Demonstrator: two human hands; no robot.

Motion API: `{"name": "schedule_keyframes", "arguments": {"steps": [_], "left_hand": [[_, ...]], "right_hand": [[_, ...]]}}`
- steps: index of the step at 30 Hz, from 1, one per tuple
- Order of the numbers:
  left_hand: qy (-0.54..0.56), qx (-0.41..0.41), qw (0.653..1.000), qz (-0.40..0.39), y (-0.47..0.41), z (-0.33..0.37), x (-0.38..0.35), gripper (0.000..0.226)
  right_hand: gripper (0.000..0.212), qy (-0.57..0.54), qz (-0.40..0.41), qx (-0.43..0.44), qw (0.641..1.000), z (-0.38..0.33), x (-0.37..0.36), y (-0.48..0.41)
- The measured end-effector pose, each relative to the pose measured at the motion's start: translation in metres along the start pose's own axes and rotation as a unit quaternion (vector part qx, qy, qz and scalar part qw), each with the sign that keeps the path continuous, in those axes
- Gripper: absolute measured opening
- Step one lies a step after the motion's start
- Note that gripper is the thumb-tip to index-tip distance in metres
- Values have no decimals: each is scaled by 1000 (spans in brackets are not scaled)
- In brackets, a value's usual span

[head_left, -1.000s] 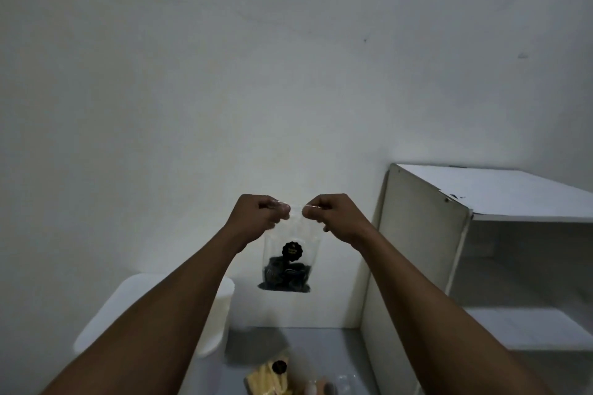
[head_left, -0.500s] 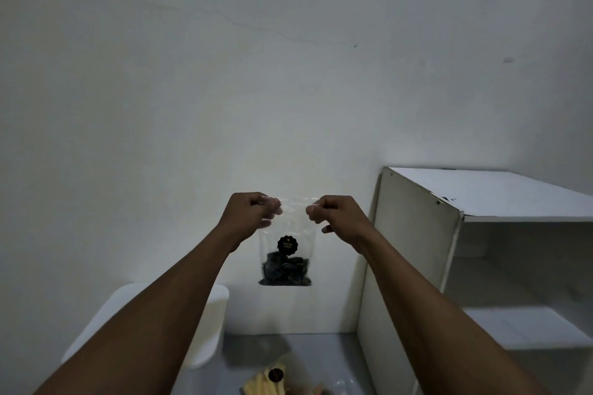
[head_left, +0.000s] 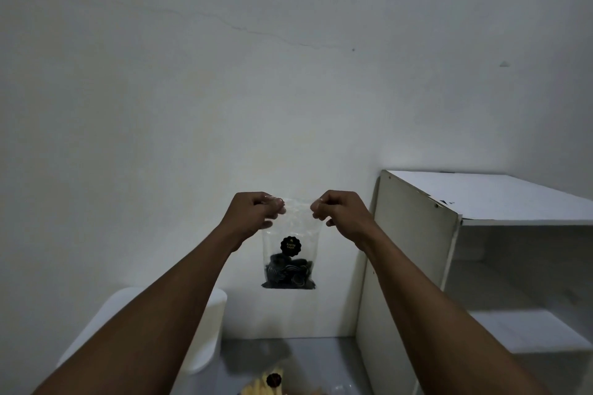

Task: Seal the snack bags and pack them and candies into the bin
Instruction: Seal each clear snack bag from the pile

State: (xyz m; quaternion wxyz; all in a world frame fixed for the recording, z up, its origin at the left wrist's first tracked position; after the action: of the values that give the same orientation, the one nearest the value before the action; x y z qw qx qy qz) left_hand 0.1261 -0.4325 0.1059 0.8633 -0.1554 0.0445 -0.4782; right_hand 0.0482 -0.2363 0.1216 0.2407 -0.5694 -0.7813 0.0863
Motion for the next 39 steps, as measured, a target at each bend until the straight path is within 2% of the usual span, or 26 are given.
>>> {"name": "schedule_keyframes", "arguments": {"steps": [6,12,19,25,32,39], "left_hand": [[-26,-33,999,3,1,6,-3,16],[1,7,999,-43,4,8,-6,18],[-28,-23,999,-4,2,7,0,12],[3,6,999,-39,6,3,1,15],[-63,-56,996,29,-1,5,7,14],[-50,-31,997,-41,3,7,-4,8]], "right_hand": [[10,0,-46,-20,999,2,-4,1],[8,24,-12,18,999,-5,-7,-3],[12,46,-45,19,998,-5,-17,-2],[11,76,-32,30,996,-6,-20,-6],[15,98,-52,38,993,-5,-28,-5],[11,84,-33,41,995,-7,-23,-9]]}}
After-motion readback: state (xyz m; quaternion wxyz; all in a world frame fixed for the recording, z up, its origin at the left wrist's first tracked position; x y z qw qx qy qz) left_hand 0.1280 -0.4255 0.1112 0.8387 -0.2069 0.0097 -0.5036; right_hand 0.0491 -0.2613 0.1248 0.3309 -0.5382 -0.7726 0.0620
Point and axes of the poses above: each hand's wrist, its own y-axis away from the middle knuckle, its own x-axis out of the back of the hand, z = x × y, the point moved 4 cm from there along -y, towards the middle knuckle, and after that the axes turned 9 degrees about z, right-handed, at the moved point
